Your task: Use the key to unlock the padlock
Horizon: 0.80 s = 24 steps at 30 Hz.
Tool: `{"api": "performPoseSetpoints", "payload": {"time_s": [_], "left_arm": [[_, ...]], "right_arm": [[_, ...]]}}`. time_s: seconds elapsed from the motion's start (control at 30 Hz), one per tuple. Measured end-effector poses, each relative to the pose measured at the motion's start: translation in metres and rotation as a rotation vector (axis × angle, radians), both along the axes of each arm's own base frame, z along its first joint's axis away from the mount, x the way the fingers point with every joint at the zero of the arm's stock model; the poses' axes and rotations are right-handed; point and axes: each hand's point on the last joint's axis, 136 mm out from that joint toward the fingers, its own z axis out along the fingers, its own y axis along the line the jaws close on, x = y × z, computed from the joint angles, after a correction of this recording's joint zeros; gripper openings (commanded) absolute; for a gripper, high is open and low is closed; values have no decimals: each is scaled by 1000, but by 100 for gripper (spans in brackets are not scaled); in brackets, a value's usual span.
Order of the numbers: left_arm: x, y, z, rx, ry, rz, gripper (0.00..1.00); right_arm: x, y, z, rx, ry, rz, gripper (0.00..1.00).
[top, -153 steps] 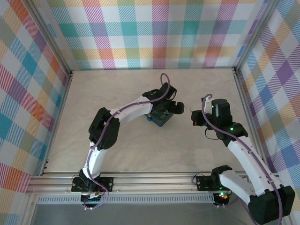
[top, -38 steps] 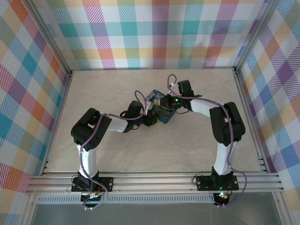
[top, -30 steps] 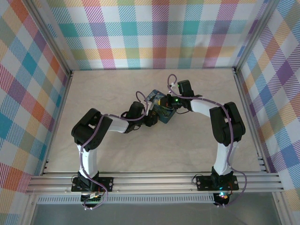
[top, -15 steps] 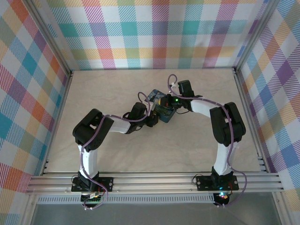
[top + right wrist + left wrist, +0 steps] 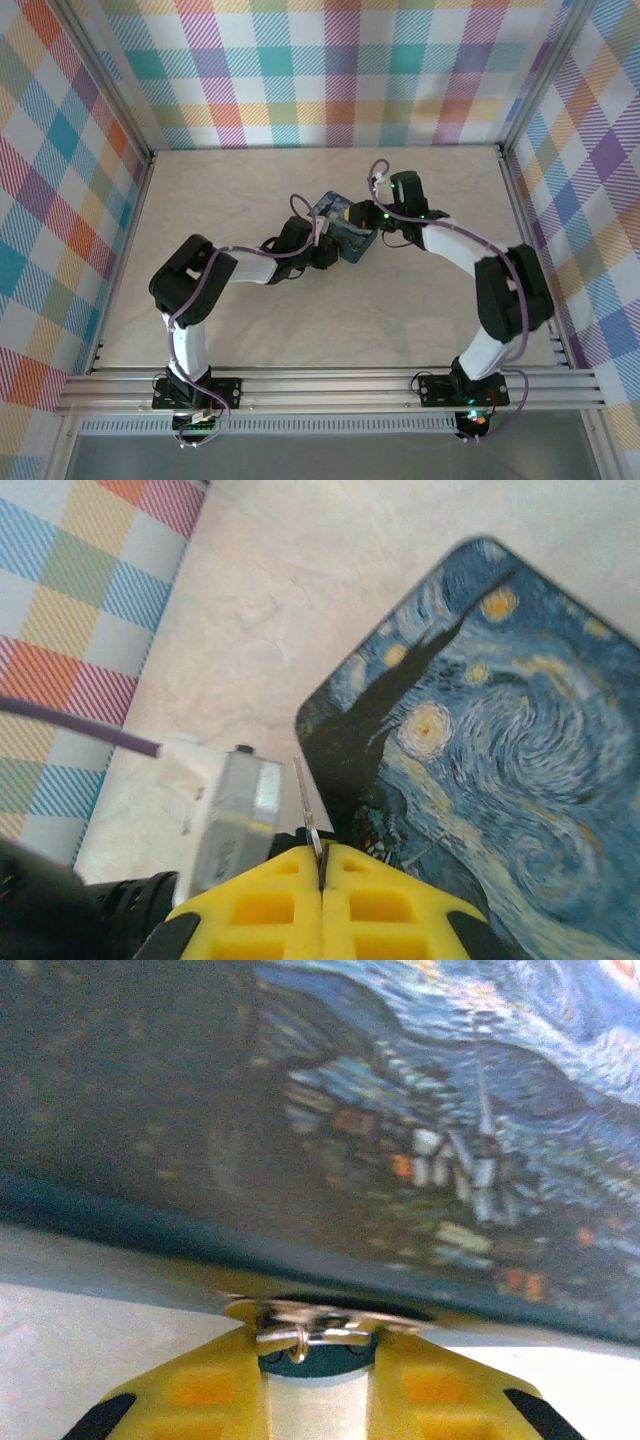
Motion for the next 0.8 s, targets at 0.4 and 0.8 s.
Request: {"api": "performPoseSetpoints", "payload": {"time_s": [0.4,0.8], "left_arm": [[-16,-12,45,-124,213,39,17],[-29,-17,52,-191,398,93,19]], "right_arm": [[-86,-27,-16,-120,-167,33,0],[-124,-30,-56,-190,-271,47,0]]}}
